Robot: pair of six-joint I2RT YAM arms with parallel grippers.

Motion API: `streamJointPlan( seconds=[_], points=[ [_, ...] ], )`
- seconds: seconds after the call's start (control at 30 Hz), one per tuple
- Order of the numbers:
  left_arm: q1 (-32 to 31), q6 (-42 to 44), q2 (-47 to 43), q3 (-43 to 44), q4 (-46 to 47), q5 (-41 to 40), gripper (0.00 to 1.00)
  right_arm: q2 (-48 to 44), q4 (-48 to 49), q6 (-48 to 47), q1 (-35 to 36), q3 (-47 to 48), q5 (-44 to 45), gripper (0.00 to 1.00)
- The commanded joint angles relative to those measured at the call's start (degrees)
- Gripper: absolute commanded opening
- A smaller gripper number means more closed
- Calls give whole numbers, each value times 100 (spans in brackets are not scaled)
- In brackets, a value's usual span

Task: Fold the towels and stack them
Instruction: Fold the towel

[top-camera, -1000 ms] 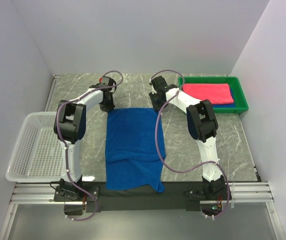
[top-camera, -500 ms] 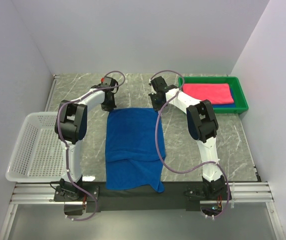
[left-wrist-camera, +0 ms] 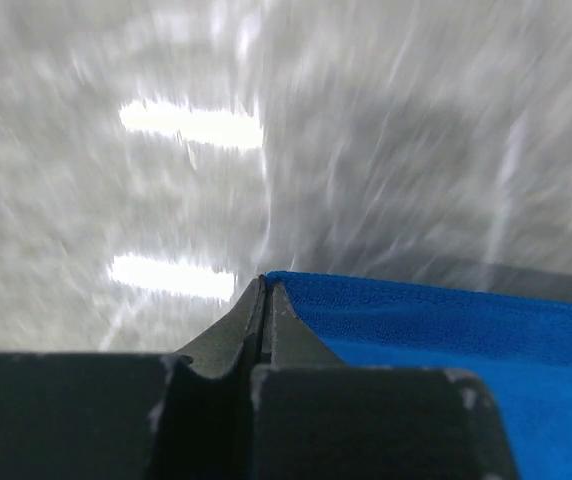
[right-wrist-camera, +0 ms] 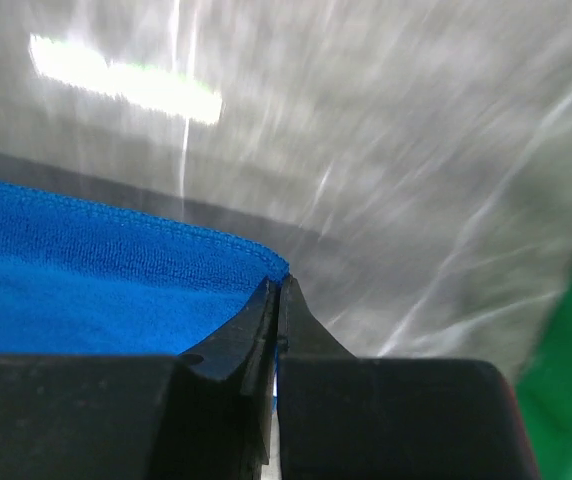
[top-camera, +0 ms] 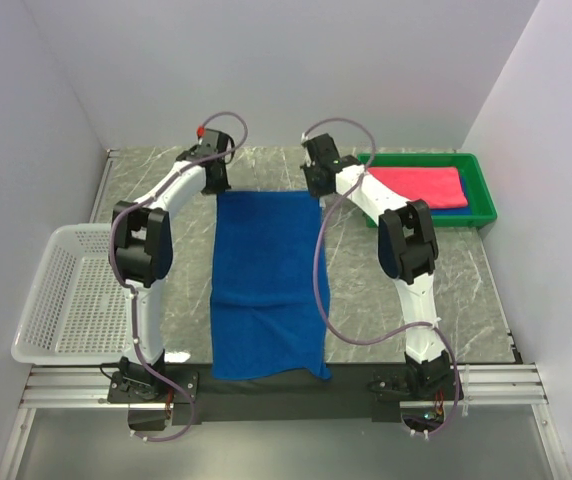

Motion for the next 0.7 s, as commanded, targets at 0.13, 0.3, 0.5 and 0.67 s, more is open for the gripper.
streamJointPlan(
  seconds=[0.13, 0.3, 0.5, 0.67],
  points=[
    [315, 189, 3, 1232, 841, -273, 0, -199, 1280, -599, -265, 994, 641, 0],
    [456, 57, 250, 1969, 1428, -1, 0, 21, 2222, -1153, -318, 1345, 904, 0],
    [570, 83, 470, 2384, 1755, 52, 0, 320, 2890, -1601, -361, 1795, 1054, 0],
    [711, -75, 234, 1895, 1957, 246, 1, 110, 3164, -1769, -370, 1524, 1055, 0]
  ],
)
